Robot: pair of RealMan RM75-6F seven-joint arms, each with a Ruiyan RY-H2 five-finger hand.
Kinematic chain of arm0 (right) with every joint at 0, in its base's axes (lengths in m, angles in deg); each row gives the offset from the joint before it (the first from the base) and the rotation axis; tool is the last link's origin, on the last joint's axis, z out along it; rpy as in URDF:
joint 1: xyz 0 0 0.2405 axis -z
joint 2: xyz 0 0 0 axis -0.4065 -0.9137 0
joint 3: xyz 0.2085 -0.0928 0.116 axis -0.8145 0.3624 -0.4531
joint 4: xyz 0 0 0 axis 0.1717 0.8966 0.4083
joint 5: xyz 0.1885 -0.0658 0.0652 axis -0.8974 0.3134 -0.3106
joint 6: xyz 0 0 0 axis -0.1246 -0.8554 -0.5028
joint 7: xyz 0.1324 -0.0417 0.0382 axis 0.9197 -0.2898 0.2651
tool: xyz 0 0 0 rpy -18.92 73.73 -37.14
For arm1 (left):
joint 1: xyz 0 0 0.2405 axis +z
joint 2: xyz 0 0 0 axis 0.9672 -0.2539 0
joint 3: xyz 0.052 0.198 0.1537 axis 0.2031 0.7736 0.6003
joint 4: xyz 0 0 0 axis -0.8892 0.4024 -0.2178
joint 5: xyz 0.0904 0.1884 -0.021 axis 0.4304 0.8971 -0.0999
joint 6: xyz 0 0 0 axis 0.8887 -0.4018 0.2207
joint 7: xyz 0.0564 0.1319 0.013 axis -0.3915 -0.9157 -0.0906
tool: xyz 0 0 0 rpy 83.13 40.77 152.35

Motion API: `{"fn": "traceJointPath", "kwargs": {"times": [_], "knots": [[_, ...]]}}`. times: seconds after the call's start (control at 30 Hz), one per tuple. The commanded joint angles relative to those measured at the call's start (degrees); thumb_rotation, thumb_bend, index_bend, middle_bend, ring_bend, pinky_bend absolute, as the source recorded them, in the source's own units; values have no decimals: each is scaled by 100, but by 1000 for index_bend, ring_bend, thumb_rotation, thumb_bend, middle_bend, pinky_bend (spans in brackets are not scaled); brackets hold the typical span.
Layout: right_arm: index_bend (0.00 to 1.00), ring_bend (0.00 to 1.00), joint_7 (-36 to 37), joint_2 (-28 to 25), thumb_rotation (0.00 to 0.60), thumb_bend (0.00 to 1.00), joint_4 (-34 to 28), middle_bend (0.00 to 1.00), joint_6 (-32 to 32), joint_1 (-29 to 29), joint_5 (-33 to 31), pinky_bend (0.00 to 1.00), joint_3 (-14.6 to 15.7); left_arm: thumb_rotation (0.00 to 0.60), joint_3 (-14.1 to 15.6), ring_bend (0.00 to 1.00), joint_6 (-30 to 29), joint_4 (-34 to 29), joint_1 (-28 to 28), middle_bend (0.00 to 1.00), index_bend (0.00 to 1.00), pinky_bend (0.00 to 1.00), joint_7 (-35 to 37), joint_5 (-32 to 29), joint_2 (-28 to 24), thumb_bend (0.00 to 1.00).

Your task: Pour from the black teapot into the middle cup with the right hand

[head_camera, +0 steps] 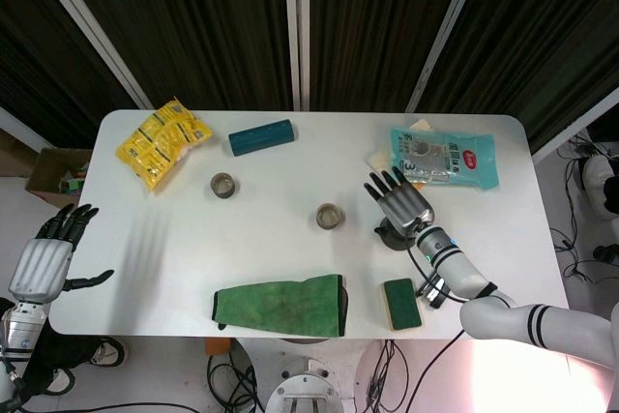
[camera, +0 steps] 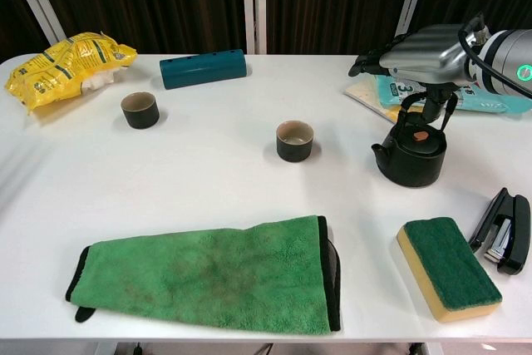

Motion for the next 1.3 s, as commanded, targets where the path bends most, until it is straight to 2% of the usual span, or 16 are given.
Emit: {"fn": "traceJointPath", "kwargs": {"times": [0.03,0.33,0.5,0.53,0.57,0.63,0.73,0.83,1.0,1.3], "knots": [[0,0,90,-34,600,334,-17,0,-28,-15,37,0,69,435,2,31,-4,1,4,90,91,184,6,6,1,65],[0,0,584,-603,600,345,-411,0,82,20,69,0,251,440,11,31,42,10,-14,90,92,184,30,21,4,65],[0,0,1069,-892,600,535,-556,0,404,-63,-146,0,192,440,14,30,50,4,-40,91,93,184,9,64,35,65],[0,0,1191,-919,589,574,-546,4,458,-69,-151,0,169,441,15,31,54,1,-44,90,93,184,8,69,38,65],[0,0,1325,-933,550,604,-531,15,512,-70,-148,0,143,441,16,31,57,-3,-48,90,92,184,7,74,39,64],[0,0,1635,-968,440,628,-484,63,686,-81,-117,0,96,442,13,31,71,-15,-58,90,93,184,-4,73,34,65],[5,26,2024,-975,395,650,-386,134,843,-84,11,0,29,441,3,30,80,-29,-70,90,95,184,-4,69,28,65],[96,121,2371,-969,387,709,-287,233,999,-87,151,0,-9,439,3,30,84,-18,-78,90,95,184,28,75,31,65],[235,175,2721,-978,385,749,-143,287,1225,-151,287,0,9,440,8,30,116,5,-82,90,96,184,92,57,30,65],[292,228,3074,-1021,385,759,-69,346,1304,-192,439,0,103,438,17,30,117,61,-68,90,106,184,150,42,50,65]]}}
